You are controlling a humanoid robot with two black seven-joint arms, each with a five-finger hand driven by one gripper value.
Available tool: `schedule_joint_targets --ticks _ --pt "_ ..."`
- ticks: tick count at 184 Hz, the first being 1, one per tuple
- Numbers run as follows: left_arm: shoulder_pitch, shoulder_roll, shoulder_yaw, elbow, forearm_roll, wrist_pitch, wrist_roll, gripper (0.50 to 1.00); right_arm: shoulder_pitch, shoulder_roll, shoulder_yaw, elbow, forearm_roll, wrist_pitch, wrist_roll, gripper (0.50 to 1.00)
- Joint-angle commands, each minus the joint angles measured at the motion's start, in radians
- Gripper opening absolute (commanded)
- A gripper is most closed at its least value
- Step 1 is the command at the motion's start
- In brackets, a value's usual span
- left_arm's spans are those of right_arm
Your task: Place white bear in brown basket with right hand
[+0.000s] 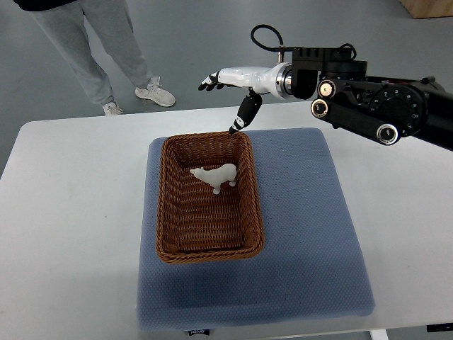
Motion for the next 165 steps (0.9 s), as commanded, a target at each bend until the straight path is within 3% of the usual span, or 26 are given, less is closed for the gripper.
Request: schedule_joint_targets --ticks 1,31,84,104,125,165 --pt "-0.001 0.0 0.0 -0.001 0.0 0.0 0.0 1.0 -0.089 -0.04 0.149 -0.013 0.061 -0.057 0.001 0.917" --pt "-0.001 0.0 0.0 -0.001 0.0 0.0 0.0 1.0 -0.242 -0.032 0.428 -0.013 0.067 -0.154 0.003 0.917" --pt "0.001 0.0 0.0 -0.001 0.0 0.0 0.0 1.0 -0.381 0.071 0.822 -0.02 0.21 -0.168 0.038 0.917" --pt "0.001 0.0 0.0 -0.001 0.0 0.0 0.0 1.0 -0.459 0.107 0.974 -0.025 0.328 -0.195 0.119 0.917" --pt "0.001 0.0 0.0 -0.001 0.0 0.0 0.0 1.0 -0.505 0.129 1.054 -0.057 0.455 -0.191 0.199 0.917" --pt "0.001 0.0 0.0 -0.001 0.0 0.0 0.0 1.0 -0.517 0.129 1.066 -0.213 0.745 -0.197 0.204 0.917"
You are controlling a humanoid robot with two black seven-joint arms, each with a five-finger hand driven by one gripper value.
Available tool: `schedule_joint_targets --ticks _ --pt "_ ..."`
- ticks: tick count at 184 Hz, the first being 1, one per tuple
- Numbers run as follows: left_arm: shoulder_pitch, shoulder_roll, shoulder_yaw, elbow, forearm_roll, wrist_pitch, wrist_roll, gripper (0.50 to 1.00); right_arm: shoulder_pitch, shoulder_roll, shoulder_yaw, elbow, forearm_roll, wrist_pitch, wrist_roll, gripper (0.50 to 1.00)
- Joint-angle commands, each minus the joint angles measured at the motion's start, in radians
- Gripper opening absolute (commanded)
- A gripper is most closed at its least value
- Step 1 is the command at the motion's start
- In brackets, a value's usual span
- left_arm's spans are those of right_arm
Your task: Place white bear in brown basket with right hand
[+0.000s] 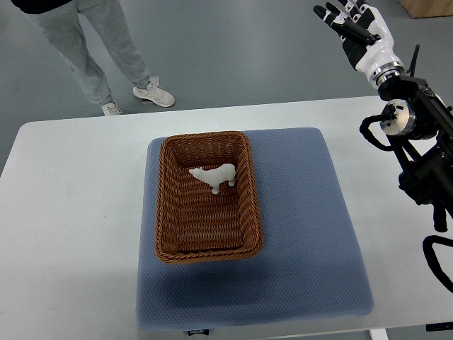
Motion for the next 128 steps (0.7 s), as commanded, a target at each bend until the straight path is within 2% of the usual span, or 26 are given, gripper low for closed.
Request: schedule_joint_targets --ticks 1,30,76,106,128 --pt "0.001 0.0 0.0 0.0 0.0 0.0 0.0 1.0 -0.003 0.0 0.001 -0.076 0.138 -0.001 0.001 0.917" --pt "-0.001 0.0 0.0 0.0 0.0 0.0 0.001 1.0 -0.006 0.002 0.0 -0.151 0.274 0.013 -0.002 0.917" --pt "-0.001 0.0 0.0 0.0 0.0 0.0 0.0 1.0 -0.056 0.041 -0.016 -0.17 0.334 0.092 0.001 0.917" --pt "0.001 0.0 0.0 0.0 0.0 0.0 0.0 1.0 -0.07 0.057 -0.06 -0.19 0.325 0.094 0.005 0.919" --pt "0.001 0.0 0.0 0.0 0.0 0.0 0.0 1.0 -0.087 0.057 -0.095 -0.191 0.325 0.092 0.032 0.919"
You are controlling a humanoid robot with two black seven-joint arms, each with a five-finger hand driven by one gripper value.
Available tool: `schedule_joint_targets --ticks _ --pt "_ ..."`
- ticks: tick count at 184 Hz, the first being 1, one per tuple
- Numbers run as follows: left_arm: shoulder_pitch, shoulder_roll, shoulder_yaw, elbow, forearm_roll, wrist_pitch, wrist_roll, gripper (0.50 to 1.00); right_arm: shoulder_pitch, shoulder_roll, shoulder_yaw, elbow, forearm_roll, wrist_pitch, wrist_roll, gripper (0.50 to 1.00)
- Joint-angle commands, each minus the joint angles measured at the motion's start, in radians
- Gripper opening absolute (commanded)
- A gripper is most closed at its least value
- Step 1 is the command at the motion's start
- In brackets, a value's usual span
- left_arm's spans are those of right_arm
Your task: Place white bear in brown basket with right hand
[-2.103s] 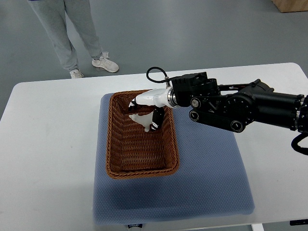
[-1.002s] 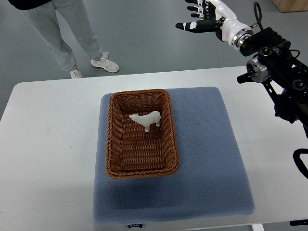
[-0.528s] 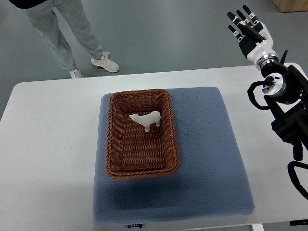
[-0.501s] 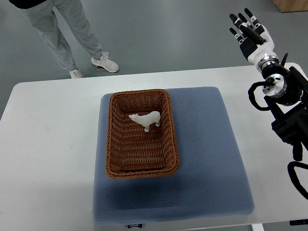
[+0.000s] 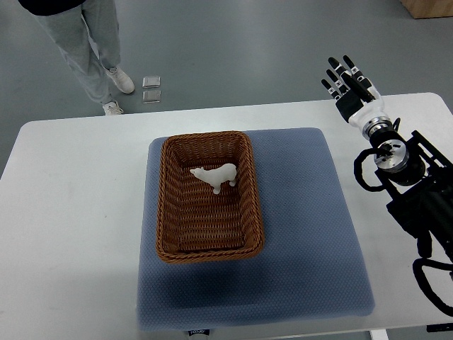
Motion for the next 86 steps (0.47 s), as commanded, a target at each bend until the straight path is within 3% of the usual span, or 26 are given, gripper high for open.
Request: schedule_joint_targets --ticks 1,86 --pt "0.0 0.0 0.0 0.0 0.0 0.0 0.0 1.0 -0.015 0.001 -0.033 -0.002 0.0 -0.001 0.023 0.919" --pt "0.001 0.0 0.0 0.0 0.0 0.0 0.0 1.0 -0.02 0.001 -0.094 0.002 0.0 -0.001 0.068 0.924"
